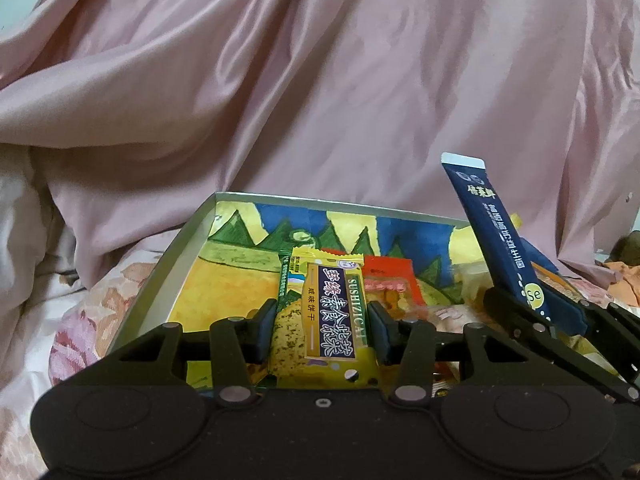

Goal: Organize snacks
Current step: 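Lower both packs into the grey tray and open both tools, then withdraw both tools from the tray toward the remaining loose snacks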

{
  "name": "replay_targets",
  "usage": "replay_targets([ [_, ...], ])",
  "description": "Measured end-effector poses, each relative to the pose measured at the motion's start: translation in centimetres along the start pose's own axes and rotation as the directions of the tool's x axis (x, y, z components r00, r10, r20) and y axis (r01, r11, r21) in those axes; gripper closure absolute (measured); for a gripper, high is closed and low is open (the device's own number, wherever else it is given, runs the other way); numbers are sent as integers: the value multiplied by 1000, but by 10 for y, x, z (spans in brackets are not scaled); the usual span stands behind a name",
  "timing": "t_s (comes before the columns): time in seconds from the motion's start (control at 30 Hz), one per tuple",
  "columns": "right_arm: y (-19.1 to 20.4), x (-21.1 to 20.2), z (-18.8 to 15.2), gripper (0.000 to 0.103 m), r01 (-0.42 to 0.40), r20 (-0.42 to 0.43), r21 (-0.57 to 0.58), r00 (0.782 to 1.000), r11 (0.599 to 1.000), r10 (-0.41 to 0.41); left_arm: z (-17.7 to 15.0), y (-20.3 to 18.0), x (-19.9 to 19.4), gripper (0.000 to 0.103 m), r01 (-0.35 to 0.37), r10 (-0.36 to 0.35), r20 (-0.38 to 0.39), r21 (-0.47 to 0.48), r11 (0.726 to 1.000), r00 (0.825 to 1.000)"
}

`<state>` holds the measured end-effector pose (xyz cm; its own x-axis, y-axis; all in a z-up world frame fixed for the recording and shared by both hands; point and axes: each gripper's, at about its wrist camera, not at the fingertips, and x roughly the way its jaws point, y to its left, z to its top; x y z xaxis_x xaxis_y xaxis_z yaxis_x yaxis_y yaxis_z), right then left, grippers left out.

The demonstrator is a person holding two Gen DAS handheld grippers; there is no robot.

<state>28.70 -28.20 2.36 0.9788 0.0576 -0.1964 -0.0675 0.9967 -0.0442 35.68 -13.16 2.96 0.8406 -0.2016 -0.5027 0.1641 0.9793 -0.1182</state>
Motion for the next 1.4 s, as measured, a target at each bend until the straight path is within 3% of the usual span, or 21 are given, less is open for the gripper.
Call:
replay_targets([
  [0.47, 0, 6, -6, 69, 4, 3, 5, 1000, 1000, -4, -4, 1, 4, 53, 27, -27, 21, -7, 1000, 999],
  [0.57, 3, 5, -6, 62, 7, 10, -8, 1000, 1000, -7, -3, 4, 2, 46, 26, -25, 38, -28, 999, 999],
  [0.73, 6, -2, -1, 51, 12, 33, -24, 999, 1000, -11, 2, 9, -10, 25, 15, -11, 71, -53, 998, 997],
  [0.93, 8, -21, 12, 29, 21, 64, -40, 998, 999, -19, 12, 11, -40, 3, -12, 22, 138, -72, 997, 990],
  [1.0, 7, -29, 18, 15, 10, 73, -39, 997, 999, -8, 16, 12, -54, 1, -31, 43, 163, -77, 997, 986],
  [1.1, 5, -42, 28, 8, -2, 77, -20, 997, 1000, 4, 21, 14, -74, 1, -54, 70, 185, -90, 994, 980],
  [1.2, 4, -60, 39, 2, 0, 91, -18, 996, 1000, 2, 25, 16, -96, 1, -63, 83, 204, -105, 992, 975],
  [1.4, 0, -100, 61, 0, -9, 118, 10, 993, 1000, 8, 23, 22, -141, 1, -80, 106, 235, -118, 990, 966],
])
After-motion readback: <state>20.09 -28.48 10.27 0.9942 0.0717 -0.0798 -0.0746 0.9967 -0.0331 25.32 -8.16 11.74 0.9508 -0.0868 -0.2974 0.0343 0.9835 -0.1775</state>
